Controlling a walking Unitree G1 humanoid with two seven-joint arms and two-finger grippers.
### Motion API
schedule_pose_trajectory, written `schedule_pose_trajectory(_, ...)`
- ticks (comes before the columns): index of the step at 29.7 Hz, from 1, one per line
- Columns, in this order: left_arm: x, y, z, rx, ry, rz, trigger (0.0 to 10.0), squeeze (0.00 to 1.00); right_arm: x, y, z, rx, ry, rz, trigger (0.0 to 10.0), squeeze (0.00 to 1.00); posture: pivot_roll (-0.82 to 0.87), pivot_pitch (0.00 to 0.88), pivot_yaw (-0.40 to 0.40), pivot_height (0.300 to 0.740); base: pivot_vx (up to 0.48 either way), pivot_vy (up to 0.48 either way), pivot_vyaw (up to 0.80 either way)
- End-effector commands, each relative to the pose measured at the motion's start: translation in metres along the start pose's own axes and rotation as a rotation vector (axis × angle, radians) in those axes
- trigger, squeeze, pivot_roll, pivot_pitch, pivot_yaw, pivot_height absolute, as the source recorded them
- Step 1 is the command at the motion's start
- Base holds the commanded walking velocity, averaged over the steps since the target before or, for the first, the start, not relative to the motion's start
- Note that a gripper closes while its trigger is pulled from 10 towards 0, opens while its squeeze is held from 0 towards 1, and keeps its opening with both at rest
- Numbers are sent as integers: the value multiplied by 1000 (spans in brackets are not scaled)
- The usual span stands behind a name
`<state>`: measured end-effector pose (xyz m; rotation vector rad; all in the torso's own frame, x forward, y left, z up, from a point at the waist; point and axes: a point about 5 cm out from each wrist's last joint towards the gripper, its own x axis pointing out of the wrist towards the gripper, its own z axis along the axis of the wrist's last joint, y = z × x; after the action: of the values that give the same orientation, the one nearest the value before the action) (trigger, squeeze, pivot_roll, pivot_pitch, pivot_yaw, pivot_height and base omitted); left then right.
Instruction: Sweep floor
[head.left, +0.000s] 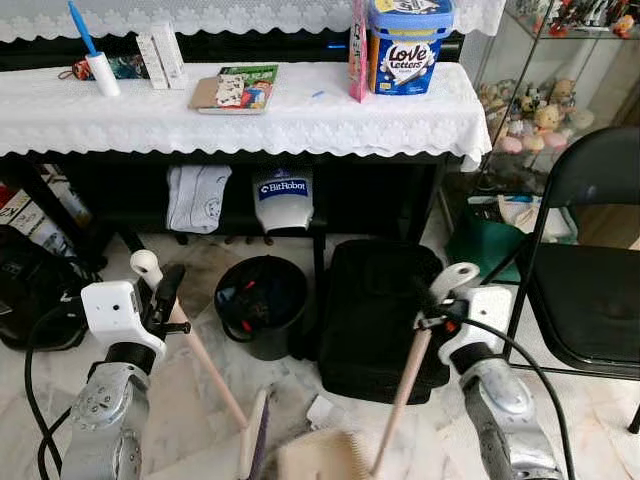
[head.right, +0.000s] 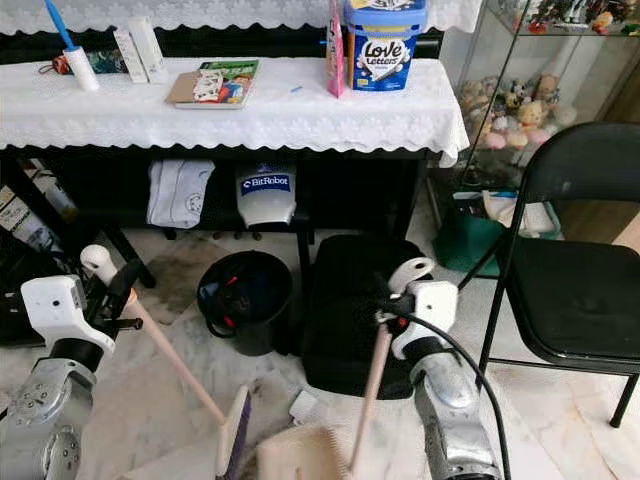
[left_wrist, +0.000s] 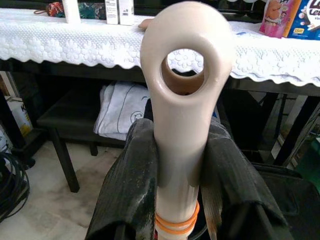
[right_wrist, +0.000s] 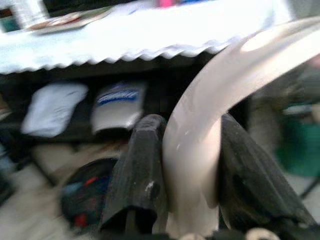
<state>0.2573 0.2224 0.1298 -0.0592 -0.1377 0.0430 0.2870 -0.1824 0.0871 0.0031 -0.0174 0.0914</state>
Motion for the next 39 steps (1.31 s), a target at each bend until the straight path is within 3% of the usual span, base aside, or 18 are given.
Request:
schedule_pose_trajectory(1,2,3,3,1,-17,21,10000,0,1,-5,11,-54,-73,-64,10000,0,-2,73,52,740,0,0,0)
schedule_pose_trajectory(12,4,4,1,-14,-22,53,10000,0,-7,-8,-2,-193,-113,-218,10000,0,-8,90,64,740,0,0,0)
schedule_pose_trajectory(18,11,16,-15,-85,0,162,10000,0,-16,-13,-33,-256,-32,-281,10000,0,-6,98,73,740,0,0,0)
schedule_pose_trajectory(24,15,20,-21,-119,7,198,10000,0,-20,-21,-47,-305,17,-327,10000,0,-1,103,76,740,0,0,0)
schedule_pose_trajectory(30,18,23,-31,-132,21,223,10000,0,-22,-24,-49,-321,7,-343,10000,0,-2,108,83,740,0,0,0)
schedule_pose_trajectory(39,23,25,-27,-136,-21,230,10000,0,-20,-34,-40,-357,-69,-396,10000,0,-5,105,83,740,0,0,0)
